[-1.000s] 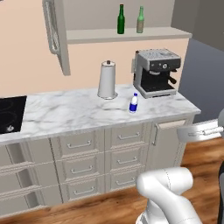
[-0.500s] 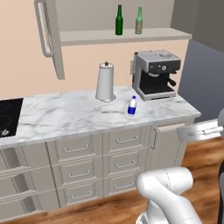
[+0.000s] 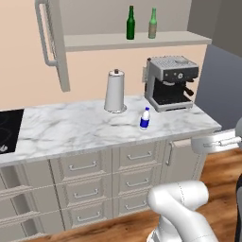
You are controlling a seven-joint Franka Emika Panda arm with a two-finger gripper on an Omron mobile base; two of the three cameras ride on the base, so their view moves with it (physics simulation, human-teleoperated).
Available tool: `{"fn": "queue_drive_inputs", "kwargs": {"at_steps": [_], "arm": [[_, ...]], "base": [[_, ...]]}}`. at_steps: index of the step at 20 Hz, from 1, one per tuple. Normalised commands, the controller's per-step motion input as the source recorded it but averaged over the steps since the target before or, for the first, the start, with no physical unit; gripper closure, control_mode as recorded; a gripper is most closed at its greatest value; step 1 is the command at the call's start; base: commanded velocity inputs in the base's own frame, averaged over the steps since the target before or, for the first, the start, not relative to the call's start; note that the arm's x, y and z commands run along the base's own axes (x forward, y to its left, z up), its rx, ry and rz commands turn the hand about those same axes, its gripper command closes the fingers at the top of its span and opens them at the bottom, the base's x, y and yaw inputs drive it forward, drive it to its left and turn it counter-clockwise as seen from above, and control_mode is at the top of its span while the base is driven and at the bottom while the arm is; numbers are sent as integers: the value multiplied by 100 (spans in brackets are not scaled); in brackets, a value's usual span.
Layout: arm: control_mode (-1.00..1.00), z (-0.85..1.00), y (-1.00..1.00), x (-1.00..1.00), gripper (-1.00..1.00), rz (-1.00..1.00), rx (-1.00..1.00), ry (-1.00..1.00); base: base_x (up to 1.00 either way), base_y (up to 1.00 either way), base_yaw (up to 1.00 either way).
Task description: Sort all alcoholic drinks to one cabinet, and non-alcoholic drinks to the other.
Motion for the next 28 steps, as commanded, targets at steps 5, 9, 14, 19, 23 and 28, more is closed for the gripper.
{"fn": "queue_drive_inputs", "kwargs": {"at_steps": [5,9,14,19,23,28], "arm": [[100,0,0,0,-100,0,0,0],[100,0,0,0,-100,0,0,0],[100,0,0,0,-100,0,0,0],[100,0,0,0,-100,0,0,0],[100,0,0,0,-100,0,0,0],[-100,-5,-8,0,-100,-1,1,1]], "base": [[44,-16,0],[43,-16,0],[34,-18,0],[24,-20,0],[8,-21,0],[0,-13,-1]]}}
